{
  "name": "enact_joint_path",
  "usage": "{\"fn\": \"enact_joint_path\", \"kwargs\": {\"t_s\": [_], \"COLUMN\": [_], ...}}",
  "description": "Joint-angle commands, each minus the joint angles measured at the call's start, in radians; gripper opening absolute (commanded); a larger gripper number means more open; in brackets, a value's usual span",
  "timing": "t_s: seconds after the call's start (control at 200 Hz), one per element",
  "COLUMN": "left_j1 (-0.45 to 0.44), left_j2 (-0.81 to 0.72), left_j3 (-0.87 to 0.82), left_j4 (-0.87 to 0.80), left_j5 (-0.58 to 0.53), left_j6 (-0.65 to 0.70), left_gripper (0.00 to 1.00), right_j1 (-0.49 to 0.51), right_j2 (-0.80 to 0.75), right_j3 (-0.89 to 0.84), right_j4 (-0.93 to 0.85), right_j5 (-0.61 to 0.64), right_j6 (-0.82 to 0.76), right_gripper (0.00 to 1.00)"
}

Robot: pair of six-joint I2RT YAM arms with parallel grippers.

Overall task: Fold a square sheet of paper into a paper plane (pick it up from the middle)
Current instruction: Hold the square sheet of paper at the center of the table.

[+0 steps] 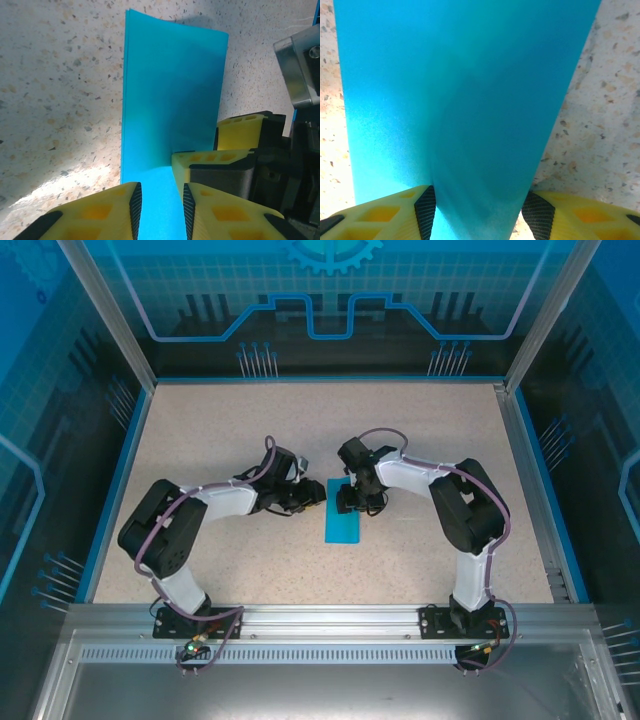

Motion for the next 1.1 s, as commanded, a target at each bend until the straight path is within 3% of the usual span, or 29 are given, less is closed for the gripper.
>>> {"fn": "enact_joint_path", "kwargs": {"t_s": [0.0, 0.44, 1.095], "left_j1": [-0.013, -0.035, -0.038], "left_j2": [0.030, 0.113, 0.212], "left_j3": [0.035, 0.116, 0.158], "left_j4": [0.001, -0.055, -0.118], "left_j5": [0.036, 0.067, 0.065], "left_j6": [-0.020, -0.008, 0.030], "left_gripper": [0.30, 0.10, 0.03], "right_j1": [0.005, 0.006, 0.009], "right_j2": [0.153, 0.160, 0.162], "right_j3": [-0.068, -0.070, -0.069], "right_j4": [0.038, 0.039, 0.042], "right_j5": [-0.003, 0.000, -0.006], "right_j6": [0.005, 0.002, 0.020], "right_gripper": [0.57, 0.57, 0.57]}}
